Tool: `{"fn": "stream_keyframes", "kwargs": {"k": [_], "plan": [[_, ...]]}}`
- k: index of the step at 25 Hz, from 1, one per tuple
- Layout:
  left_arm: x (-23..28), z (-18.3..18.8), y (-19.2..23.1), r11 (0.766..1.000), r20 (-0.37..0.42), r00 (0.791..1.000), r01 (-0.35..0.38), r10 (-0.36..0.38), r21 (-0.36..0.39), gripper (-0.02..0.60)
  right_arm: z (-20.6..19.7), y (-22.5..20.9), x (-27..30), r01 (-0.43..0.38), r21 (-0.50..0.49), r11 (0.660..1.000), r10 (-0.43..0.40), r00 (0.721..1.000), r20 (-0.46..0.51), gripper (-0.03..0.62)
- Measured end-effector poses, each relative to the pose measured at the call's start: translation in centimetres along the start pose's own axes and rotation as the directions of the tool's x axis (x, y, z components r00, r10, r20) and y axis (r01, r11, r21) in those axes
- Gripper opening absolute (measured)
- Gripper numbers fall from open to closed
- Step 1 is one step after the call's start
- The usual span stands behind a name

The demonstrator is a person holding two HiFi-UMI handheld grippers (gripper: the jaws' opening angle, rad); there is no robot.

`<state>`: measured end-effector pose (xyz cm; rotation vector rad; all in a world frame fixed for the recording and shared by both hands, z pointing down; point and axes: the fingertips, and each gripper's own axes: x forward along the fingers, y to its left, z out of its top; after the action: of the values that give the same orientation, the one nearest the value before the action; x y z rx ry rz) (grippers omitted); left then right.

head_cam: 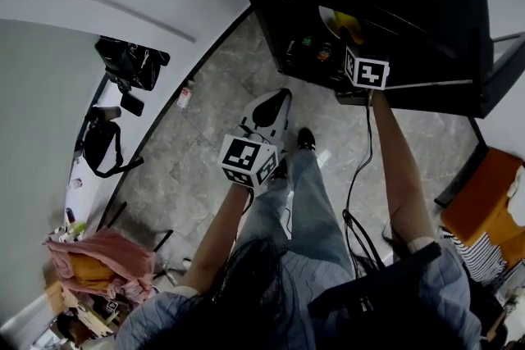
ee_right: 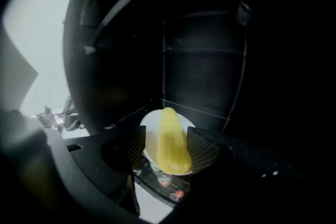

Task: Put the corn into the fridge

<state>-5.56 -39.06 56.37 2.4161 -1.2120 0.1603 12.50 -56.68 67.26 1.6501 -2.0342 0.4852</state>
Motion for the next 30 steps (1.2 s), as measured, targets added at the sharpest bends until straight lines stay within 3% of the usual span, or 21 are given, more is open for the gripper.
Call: {"fn": "stream_keyframes", "kwargs": {"k": [7, 8, 10, 11, 21, 30], "plan": [[-0.2, 0.6, -1.0, 1.0, 0.005, 1.0, 0.002, -0.002, 0.003, 0.006, 1.8, 1.8, -3.5, -0.085, 0.046, 0.995, 0.081, 0.992, 0.094, 0.253], [-0.3, 0.8, -1.2, 1.0, 0.007, 1.0, 0.004, -0.004, 0.004, 0.006, 2.3, 2.2, -4.1, -0.099, 0.051, 0.994, 0.093, 0.989, 0.115, 0.235], [-0.5, 1.2, -1.6, 1.0, 0.011, 1.0, 0.006, -0.006, 0.011, 0.006, 3.0, 3.0, -5.5, -0.125, 0.087, 0.988, 0.111, 0.981, 0.157, 0.134], [-0.6, 1.5, -1.8, 1.0, 0.014, 1.0, 0.006, -0.006, 0.013, 0.007, 3.2, 3.3, -6.1, -0.138, 0.104, 0.985, 0.119, 0.978, 0.17, 0.127], [-2.7, 4.9, -3.9, 0.999, 0.048, 0.999, 0.018, -0.02, 0.039, 0.006, 6.3, 6.0, -14.5, -0.243, 0.225, 0.943, 0.183, 0.949, 0.258, 0.103], [-6.0, 7.9, -7.4, 0.996, 0.09, 0.994, 0.062, -0.067, 0.064, 0.006, 9.3, 8.5, -23.3, -0.288, 0.243, 0.926, 0.199, 0.922, 0.333, 0.089]]}}
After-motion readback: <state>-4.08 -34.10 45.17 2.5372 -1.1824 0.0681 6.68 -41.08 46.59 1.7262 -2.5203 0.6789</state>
